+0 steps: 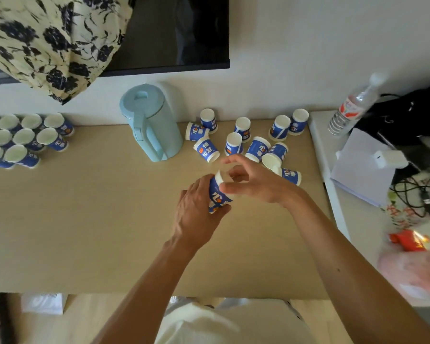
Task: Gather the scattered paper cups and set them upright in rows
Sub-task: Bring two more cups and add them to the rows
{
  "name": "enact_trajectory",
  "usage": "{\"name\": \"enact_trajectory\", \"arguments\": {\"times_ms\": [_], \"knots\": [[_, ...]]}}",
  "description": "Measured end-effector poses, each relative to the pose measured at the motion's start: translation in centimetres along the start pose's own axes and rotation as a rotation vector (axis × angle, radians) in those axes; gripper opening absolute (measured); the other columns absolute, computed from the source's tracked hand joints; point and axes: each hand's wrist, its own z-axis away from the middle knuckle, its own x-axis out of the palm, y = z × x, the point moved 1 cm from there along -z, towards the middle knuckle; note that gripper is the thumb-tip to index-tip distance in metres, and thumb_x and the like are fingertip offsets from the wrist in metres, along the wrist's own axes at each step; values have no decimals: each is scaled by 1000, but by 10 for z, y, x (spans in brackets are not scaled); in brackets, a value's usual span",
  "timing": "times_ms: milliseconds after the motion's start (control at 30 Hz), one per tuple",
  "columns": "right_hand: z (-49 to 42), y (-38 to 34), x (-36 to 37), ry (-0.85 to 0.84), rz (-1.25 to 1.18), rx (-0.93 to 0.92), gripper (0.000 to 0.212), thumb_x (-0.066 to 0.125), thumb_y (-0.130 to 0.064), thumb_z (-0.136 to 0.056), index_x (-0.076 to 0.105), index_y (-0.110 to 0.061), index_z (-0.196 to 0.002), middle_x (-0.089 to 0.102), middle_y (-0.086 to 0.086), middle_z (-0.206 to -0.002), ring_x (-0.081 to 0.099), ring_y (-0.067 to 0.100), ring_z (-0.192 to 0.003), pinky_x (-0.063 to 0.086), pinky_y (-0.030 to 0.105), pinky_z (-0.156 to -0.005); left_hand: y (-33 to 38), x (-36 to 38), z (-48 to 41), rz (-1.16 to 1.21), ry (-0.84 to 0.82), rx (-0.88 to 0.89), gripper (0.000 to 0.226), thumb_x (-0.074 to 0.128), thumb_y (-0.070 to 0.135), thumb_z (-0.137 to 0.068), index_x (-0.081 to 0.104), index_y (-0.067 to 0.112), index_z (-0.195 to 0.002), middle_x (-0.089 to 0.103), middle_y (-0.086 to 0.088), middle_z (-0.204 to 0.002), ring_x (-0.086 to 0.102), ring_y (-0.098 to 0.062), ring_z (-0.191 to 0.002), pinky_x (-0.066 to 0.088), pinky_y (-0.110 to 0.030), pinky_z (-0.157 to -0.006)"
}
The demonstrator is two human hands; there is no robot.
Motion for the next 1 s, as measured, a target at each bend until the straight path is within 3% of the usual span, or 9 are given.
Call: {"name": "enact_trajectory", "arguments": {"times_ms": [100, 200, 267, 300, 433, 567, 700, 867, 1000], "knots": [[-6, 39, -33, 312, -42, 51, 65, 79, -53, -79, 53, -30, -133, 68, -7, -117, 65, 10, -111, 52, 26, -79, 1, -1, 1, 135, 19, -80, 59, 84, 25, -75, 53, 18, -125, 67, 5, -108, 65, -23, -96, 51, -48, -88], [-10, 100, -65, 702, 269, 209, 50, 80, -20, -80, 58, -9, -123, 65, 10, -118, 62, 28, -110, 53, 42, -87, 2, 1, 4, 197, 22, -122, 59, 84, 26, -78, 50, 19, -126, 66, 8, -109, 66, -15, -94, 54, -33, -85], [-11, 136, -73, 682, 516, 310, 52, 81, -15, -76, 58, -5, -122, 61, 16, -121, 57, 36, -114, 50, 45, -90, 4, 3, 7, 235, 15, -143, 58, 84, 26, -79, 49, 22, -125, 65, 13, -106, 64, 0, -87, 48, -8, -72], [-12, 149, -72, 628, 610, 342, 56, 80, -14, -77, 56, -7, -127, 58, 16, -126, 54, 36, -119, 48, 45, -93, 4, 4, 9, 249, 10, -150, 58, 84, 25, -79, 49, 22, -125, 64, 15, -104, 63, 6, -86, 44, -3, -69], [-16, 175, -67, 571, 842, 319, 72, 78, -12, -77, 46, -13, -142, 54, 10, -139, 49, 32, -129, 43, 44, -101, 4, 7, 15, 292, 10, -178, 59, 85, 23, -77, 49, 24, -124, 63, 21, -102, 61, 16, -88, 43, 0, -68], [-22, 177, -57, 583, 942, 275, 80, 85, -31, -73, 45, -16, -140, 56, 7, -137, 51, 28, -128, 40, 45, -104, 1, 4, 19, 305, 46, -203, 59, 85, 21, -78, 49, 22, -125, 63, 21, -102, 61, 16, -87, 43, 0, -69], [-37, 169, -46, 580, 903, 240, 78, 83, -44, -71, 46, -15, -134, 60, 6, -129, 57, 29, -119, 43, 46, -101, -1, 2, 26, 307, 84, -247, 58, 83, 24, -80, 44, 32, -121, 63, 22, -100, 62, 13, -86, 45, -2, -68], [-53, 158, -28, 567, 816, 242, 73, 84, -40, -75, 47, -12, -131, 61, 9, -127, 59, 31, -118, 45, 46, -95, -8, -6, 40, 332, 165, -298, 55, 79, 27, -84, 40, 36, -122, 64, 26, -95, 62, 13, -85, 44, -1, -65], [-58, 134, -6, 552, 372, 122, 70, 90, -27, -69, 54, -7, -125, 60, 11, -123, 59, 29, -113, 50, 45, -97, -19, -21, 50, 378, 240, -338, 46, 73, 26, -89, 41, 34, -121, 64, 32, -98, 63, 8, -83, 44, -2, -65]]}}
